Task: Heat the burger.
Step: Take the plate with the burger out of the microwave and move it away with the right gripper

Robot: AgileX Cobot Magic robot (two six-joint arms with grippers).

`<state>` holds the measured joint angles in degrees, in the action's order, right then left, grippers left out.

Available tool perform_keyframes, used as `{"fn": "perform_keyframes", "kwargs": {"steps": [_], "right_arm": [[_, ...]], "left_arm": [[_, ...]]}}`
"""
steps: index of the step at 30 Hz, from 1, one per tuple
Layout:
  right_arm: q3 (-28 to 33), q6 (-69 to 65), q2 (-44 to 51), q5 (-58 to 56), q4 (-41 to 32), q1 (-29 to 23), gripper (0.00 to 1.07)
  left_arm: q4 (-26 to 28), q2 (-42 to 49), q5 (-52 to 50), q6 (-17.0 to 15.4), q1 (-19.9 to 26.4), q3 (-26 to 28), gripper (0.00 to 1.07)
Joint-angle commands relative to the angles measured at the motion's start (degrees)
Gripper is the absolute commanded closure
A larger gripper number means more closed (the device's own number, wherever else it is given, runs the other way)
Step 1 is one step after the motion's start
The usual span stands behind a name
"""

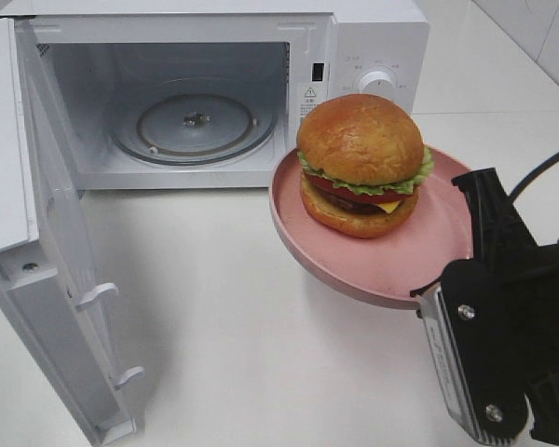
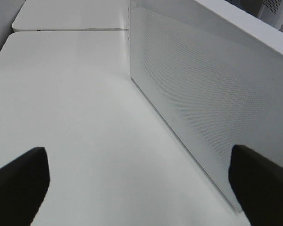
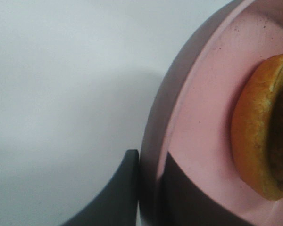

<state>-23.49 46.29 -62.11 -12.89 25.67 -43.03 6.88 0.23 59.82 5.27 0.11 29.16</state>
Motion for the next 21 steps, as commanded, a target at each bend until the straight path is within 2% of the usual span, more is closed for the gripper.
{"fn": "perform_keyframes", "kwargs": {"steps": [1,13,19,21], "right_arm": [[0.57,-0.52,2.92,0.29,0.57,0.29,1.07],[4.64,-6.02,14.21,-11.52,0.80,0.29,1.07],[4.93,-9.22,16.50,-16.96,1.38,0.29,1.07],[4.93,-13.01,16.73,-20.34,3.84,0.29,1.07]], "left_arm": [[0.29,1.15,-0.40,-0.40,0.29,-0.23,0.09],[0.29,1.15,-0.40,-0.40,0.29,-0.23,0.09],[0.29,1.15,-0.40,-0.40,0.29,-0.23,0.09],[0.29,1.15,-0.40,-0.40,0.29,-0.23,0.09]]}}
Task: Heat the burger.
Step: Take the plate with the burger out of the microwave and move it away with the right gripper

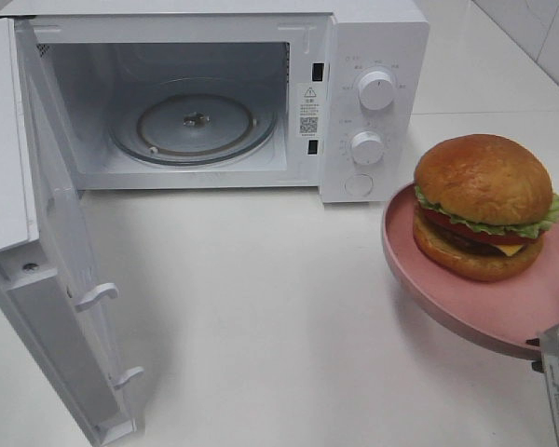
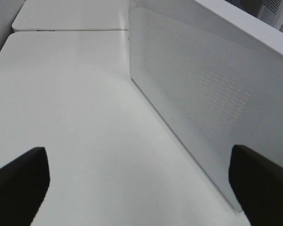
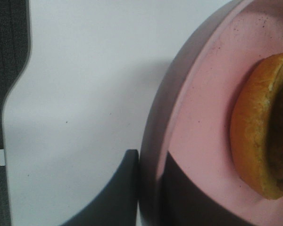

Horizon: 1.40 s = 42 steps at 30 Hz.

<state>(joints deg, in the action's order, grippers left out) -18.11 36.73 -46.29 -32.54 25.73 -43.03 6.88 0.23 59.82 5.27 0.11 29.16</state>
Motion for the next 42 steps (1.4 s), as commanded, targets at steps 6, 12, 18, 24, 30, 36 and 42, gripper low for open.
{"fn": "perform_keyframes", "kwargs": {"steps": [6,12,18,24,30,36,42], "right_arm": [[-0.46,-14.84,0.92,-4.13,10.31,0.29,1.07],[-0.46,-26.64,0.92,-11.23,18.56,0.29,1.07],[-0.46,-31.28,0.86,-15.76,20.28,0.29,1.07],[-0.52,-31.63,0.46,-18.68,20.23,0.29,1.07],[-1.55,-39.42,-5.04,-21.77,20.34,0.29,1.07],[-4.93,-51.51,-11.46,-23.61,23.09,0.29,1.07],[-9.05,-65.78,-19.94,-28.53,26.13,0.29,1.07]], "left_arm": [[0.29,1.15,-0.40,-0.40,0.29,-0.23,0.09],[0.29,1.15,-0.40,-0.40,0.29,-0.23,0.09],[0.29,1.15,-0.40,-0.40,0.29,-0.23,0.09],[0.29,1.15,-0.40,-0.40,0.29,-0.23,0.09],[0.29,1.15,-0.40,-0.40,0.29,-0.23,0.09],[0.29,1.15,-0.40,-0.40,0.29,-0.23,0.09],[0.29,1.15,-0.40,-0.40,0.29,-0.23,0.09]]}}
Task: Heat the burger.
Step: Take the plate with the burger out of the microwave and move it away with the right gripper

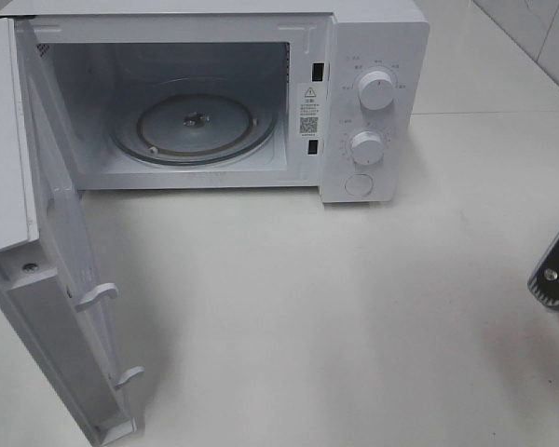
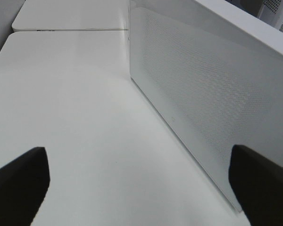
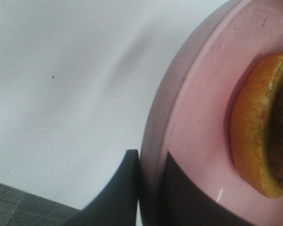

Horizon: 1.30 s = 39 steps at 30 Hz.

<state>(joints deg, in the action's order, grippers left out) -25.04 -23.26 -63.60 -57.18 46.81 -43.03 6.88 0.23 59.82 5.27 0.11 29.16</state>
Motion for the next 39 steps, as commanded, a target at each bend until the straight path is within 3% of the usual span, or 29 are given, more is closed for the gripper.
{"fn": "perform_keyframes", "kwargs": {"steps": [1,8,17,31,39], "right_arm": [[-2.12,-5.79,-2.64,-3.90,5.04,0.29,1.07],[-7.56,-20.28,-11.12,-8.02,6.30,0.29,1.07],[-11.63,-25.15,-17.19,-11.12,6.36,0.46,1.07],[-11.80,-32.54,-26.24,-6.65,5.61,7.56,1.07],[-11.80,-37.64,-30.42,-2.98,6.93,7.85,1.05]], "left_arm": [[0.29,1.15,-0.40,-0.40,0.29,-0.23,0.09],[0.29,1.15,-0.40,-0.40,0.29,-0.23,0.09],[0.29,1.15,-0.40,-0.40,0.29,-0.23,0.09],[0.29,1.15,-0.40,-0.40,0.29,-0.23,0.09],[0.29,1.15,-0.40,-0.40,0.29,-0.23,0.09]]}}
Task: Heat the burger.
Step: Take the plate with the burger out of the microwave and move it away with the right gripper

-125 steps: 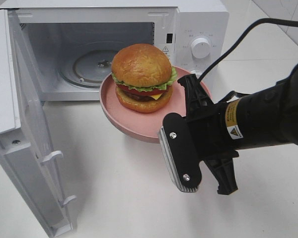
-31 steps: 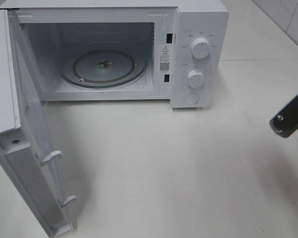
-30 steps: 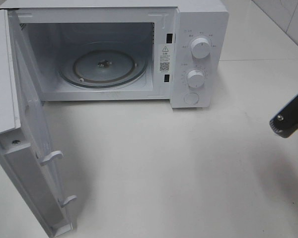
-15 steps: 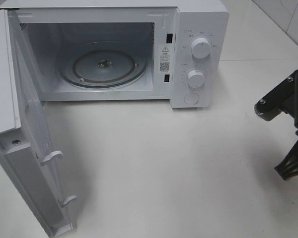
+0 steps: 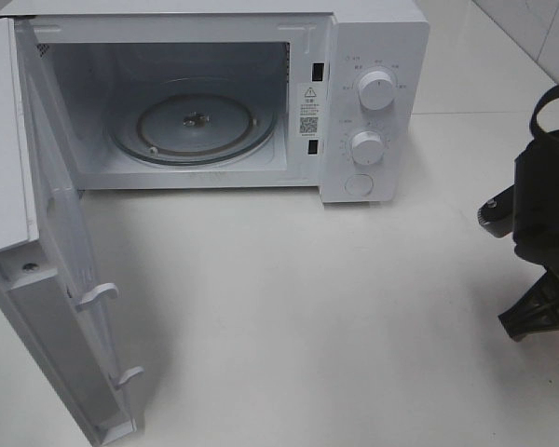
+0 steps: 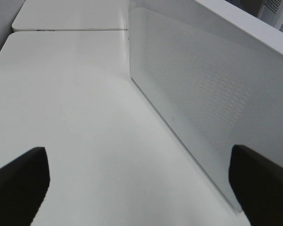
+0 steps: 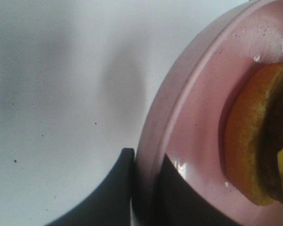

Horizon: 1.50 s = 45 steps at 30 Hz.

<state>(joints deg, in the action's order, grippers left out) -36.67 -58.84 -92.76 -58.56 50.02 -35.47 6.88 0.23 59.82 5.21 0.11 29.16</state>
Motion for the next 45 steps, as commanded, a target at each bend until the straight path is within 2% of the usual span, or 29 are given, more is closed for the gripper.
{"fn": "perform_keyframes", "kwargs": {"steps": [1,20,29,33,34,37,39,42,44,45], "right_arm": [[-0.17,-2.06,-1.26,-1.60,3.72,0.29,1.05],[-0.17,-8.88,-12.72,9.22,6.47,0.29,1.04],[0.11,-9.05,-15.99,10.49,6.59,0.29,1.01],[0.06,-8.94,-15.99,10.26,6.30,0.29,0.95],[0.06,-8.65,-15.76,10.31,6.19,0.29,0.88],[0.06,-8.48,-15.47,10.31,6.13,0.29,0.83],[0.06,-6.76,-13.12,10.31,4.64,0.23,0.62],[0.06,-6.30,-12.32,10.31,4.53,0.23,0.56],[0.06,-3.72,-8.71,10.49,2.41,0.23,0.43],[0.06,-3.72,-8.71,10.49,2.41,0.23,0.43]], "left_arm": [[0.29,1.15,-0.40,-0.34,0.29,-0.23,0.09],[0.29,1.15,-0.40,-0.34,0.29,-0.23,0.09],[0.29,1.15,-0.40,-0.34,0.29,-0.23,0.09],[0.29,1.15,-0.40,-0.34,0.29,-0.23,0.09],[0.29,1.15,-0.40,-0.34,0.29,-0.23,0.09],[0.29,1.15,-0.40,-0.34,0.29,-0.23,0.09],[0.29,1.15,-0.40,-0.34,0.29,-0.23,0.09],[0.29,1.15,-0.40,-0.34,0.29,-0.23,0.09],[0.29,1.15,-0.40,-0.34,0.29,-0.23,0.09],[0.29,1.15,-0.40,-0.34,0.29,-0.23,0.09]]}}
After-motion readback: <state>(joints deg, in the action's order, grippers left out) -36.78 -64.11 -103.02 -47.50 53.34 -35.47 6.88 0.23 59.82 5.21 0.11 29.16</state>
